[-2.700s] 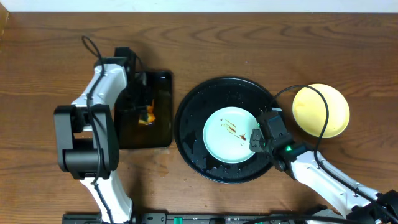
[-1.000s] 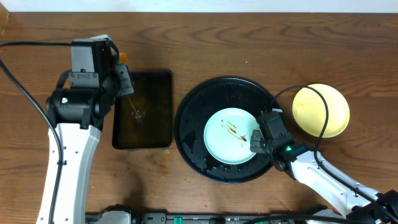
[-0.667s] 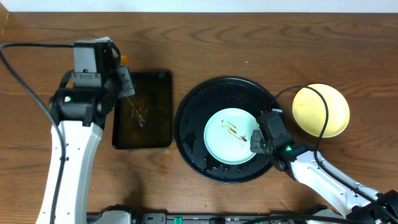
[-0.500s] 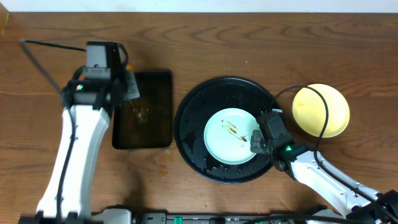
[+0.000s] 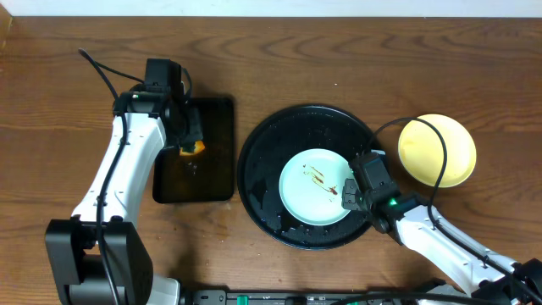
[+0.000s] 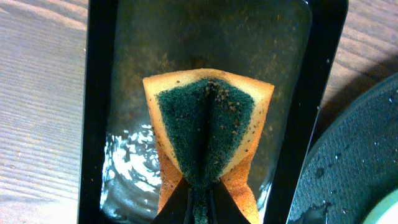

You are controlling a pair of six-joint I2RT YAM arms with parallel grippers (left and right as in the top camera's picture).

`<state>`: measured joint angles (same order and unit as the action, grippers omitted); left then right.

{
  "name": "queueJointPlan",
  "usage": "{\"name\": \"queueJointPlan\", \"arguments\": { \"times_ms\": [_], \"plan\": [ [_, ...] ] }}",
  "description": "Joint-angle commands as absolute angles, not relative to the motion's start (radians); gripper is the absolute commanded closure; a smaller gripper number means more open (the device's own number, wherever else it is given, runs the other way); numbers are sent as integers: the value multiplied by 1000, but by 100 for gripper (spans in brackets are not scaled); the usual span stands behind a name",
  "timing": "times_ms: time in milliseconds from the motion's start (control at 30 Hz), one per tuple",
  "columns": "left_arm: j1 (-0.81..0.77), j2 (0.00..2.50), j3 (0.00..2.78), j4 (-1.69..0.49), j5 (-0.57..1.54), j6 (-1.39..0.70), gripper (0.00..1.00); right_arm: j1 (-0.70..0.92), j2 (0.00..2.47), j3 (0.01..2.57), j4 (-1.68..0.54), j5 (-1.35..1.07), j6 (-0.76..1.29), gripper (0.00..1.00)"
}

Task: Clean dirty plates on tray and stack at the side
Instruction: 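Lift the wet sponge with left gripper and carry it over the green plate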

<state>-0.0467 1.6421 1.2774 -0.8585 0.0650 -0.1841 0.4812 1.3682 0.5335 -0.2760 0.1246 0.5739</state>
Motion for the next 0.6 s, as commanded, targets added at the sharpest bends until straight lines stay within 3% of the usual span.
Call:
{"name": "queueJointPlan", "arguments": {
  "times_ms": [0,267,567],
  "plan": [
    [-47,1640,1277,-882,84,-194,93,485,1377,527,-282,149,579,99],
    [-77,1640,1277,-892,308,-175,92,485,1377,527,-284,118,579,99],
    [-343,1642,1277,-840,329,-199,93,486,1419,527,-282,80,579,99]
  ]
}}
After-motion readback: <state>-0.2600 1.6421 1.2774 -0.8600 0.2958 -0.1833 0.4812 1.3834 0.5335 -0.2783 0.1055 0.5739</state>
